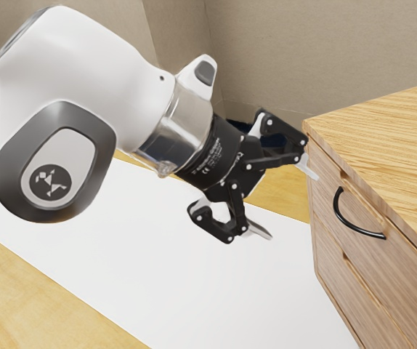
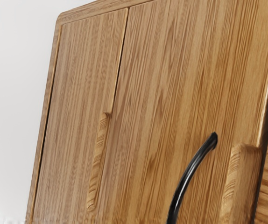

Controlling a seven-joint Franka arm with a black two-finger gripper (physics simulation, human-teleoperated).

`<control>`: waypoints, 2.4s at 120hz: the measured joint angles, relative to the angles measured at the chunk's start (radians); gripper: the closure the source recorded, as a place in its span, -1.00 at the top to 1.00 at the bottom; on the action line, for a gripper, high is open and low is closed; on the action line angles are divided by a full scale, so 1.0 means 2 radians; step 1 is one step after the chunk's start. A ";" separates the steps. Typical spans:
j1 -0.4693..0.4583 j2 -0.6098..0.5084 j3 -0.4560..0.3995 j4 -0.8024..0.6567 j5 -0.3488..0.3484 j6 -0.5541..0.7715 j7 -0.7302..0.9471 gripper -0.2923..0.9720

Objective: Pull the drawer handle with one arm to open the drawer

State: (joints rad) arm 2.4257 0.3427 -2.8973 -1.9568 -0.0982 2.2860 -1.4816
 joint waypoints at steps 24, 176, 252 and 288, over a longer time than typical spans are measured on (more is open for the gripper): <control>-0.028 -0.003 0.000 -0.009 -0.006 0.004 0.011 0.43; -0.100 -0.060 0.092 0.013 -0.032 0.009 0.090 0.23; -0.101 -0.056 0.099 0.025 -0.029 0.008 0.133 -0.44; -0.102 -0.048 0.099 0.020 -0.029 0.007 0.159 -0.60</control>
State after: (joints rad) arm 2.2219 0.2460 -2.6998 -1.9162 -0.1565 2.3008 -1.1637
